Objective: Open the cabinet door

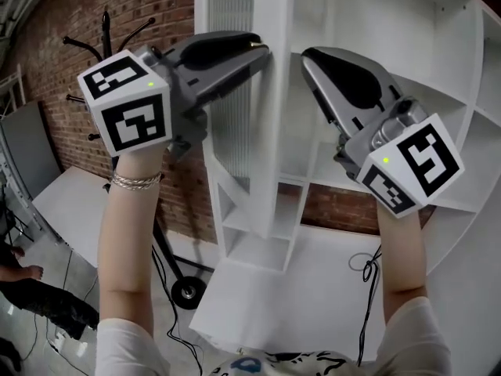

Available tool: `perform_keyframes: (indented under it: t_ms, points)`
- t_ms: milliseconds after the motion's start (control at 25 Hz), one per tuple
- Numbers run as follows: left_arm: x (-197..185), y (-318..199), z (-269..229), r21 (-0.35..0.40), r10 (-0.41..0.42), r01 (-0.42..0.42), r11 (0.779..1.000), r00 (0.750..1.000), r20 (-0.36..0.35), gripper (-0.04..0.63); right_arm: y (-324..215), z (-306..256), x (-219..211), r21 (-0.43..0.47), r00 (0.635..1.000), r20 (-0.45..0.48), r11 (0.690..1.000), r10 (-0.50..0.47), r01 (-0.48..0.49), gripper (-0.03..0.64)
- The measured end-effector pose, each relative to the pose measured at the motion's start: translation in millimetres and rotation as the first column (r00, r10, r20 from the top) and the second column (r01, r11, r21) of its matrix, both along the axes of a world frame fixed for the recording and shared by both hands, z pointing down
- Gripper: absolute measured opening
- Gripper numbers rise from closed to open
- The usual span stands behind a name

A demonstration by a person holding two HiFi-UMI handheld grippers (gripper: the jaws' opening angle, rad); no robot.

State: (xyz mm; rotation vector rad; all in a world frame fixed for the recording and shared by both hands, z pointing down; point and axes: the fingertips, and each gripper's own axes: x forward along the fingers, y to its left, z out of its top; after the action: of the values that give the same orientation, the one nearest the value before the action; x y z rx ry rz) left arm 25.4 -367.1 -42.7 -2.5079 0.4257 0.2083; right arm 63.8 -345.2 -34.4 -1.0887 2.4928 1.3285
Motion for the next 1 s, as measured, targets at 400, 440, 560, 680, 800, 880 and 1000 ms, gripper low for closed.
perform_keyframes:
  t_ms: [400,440,560,680,800,880,1000]
  points:
    - [-72,21,2,0.073,-0.175,0.177,0.982,0.984,-0.028,0.084,-3,10,-67,0.002,0.988,-0.015,0.988,-0.157,0.157,0.029]
    - [-74,21,3,0.077,-0.200,0.201,0.977,0.980,-0.023,0.086,-5,10,-73,-0.001,0.984,-0.009,0.984,-0.178,0.178,0.029]
    - [-78,20,3,0.064,-0.233,0.234,0.970,0.972,-0.017,0.087,-9,8,-85,-0.009,0.975,0.017,0.975,-0.222,0.222,0.029]
    - [-90,22,1,0.051,-0.252,0.254,0.966,0.967,-0.030,0.089,-10,6,-95,0.004,0.971,0.038,0.972,-0.235,0.235,0.029]
    - [-107,24,-2,0.037,-0.254,0.257,0.966,0.965,-0.064,0.092,-8,10,-108,-0.001,0.965,0.036,0.966,-0.259,0.259,0.029]
    - [-120,25,-2,0.027,-0.259,0.262,0.965,0.962,-0.092,0.095,-6,16,-116,-0.009,0.959,0.029,0.960,-0.281,0.281,0.029]
    - [-139,27,-2,0.021,-0.273,0.278,0.960,0.953,-0.129,0.097,-3,21,-128,-0.011,0.954,0.011,0.954,-0.300,0.300,0.029]
